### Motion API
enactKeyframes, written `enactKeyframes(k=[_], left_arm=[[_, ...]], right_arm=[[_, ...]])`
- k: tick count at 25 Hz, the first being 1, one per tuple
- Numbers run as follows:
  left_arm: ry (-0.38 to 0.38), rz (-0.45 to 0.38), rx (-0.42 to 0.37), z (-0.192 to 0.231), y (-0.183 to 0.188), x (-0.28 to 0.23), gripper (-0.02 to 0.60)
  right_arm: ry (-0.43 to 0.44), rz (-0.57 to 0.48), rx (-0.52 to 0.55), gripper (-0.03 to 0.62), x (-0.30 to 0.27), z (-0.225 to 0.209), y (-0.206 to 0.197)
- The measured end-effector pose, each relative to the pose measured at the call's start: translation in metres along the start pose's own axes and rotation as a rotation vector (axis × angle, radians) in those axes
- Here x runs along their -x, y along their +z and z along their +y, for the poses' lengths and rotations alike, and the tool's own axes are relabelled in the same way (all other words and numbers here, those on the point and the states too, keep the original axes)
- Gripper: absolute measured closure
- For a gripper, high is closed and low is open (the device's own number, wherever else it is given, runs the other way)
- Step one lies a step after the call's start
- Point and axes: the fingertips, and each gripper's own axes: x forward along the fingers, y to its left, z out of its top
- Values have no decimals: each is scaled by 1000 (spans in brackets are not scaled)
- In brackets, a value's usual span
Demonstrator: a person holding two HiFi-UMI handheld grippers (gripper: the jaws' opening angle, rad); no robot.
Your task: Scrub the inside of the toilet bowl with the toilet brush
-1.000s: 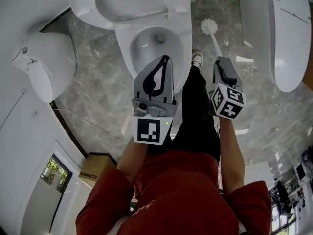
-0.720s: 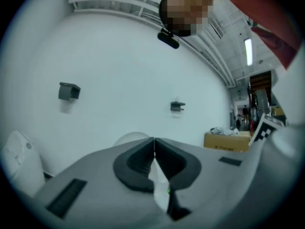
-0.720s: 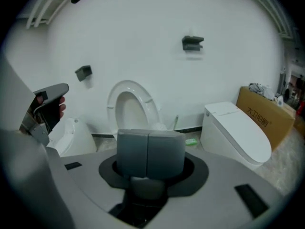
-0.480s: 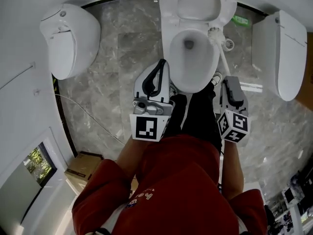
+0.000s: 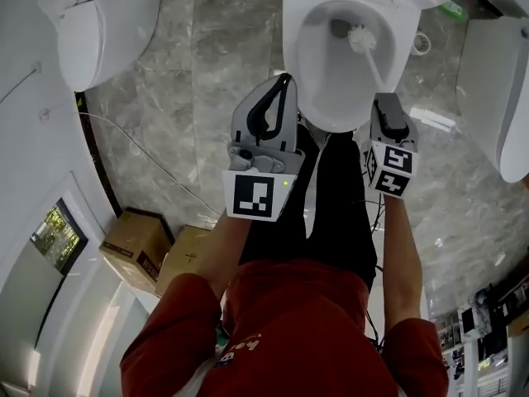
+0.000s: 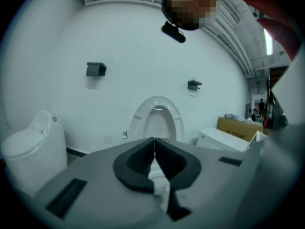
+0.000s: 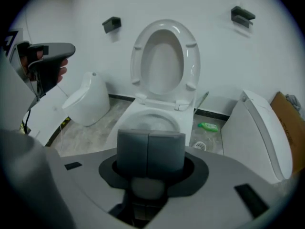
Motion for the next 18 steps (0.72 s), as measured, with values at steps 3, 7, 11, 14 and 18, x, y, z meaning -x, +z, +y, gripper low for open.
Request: enactKeyframes(k=[3, 7, 11, 14, 18], left_arm=[[9, 60, 27, -10, -49, -17, 583], [19, 131, 76, -25, -93, -22, 583], [15, 155, 97, -36, -109, -18, 583], [18, 168, 102, -37, -113, -11, 583], [34, 171, 110, -29, -117, -7, 583]], right_arm=[[-18, 52, 62, 437, -44, -15, -28], [-54, 137, 165, 439, -74, -21, -56], [-27, 165, 220, 441, -81, -2, -75], [43, 210, 171, 441, -80, 25, -97], [103, 241, 60, 439, -78, 53, -100]])
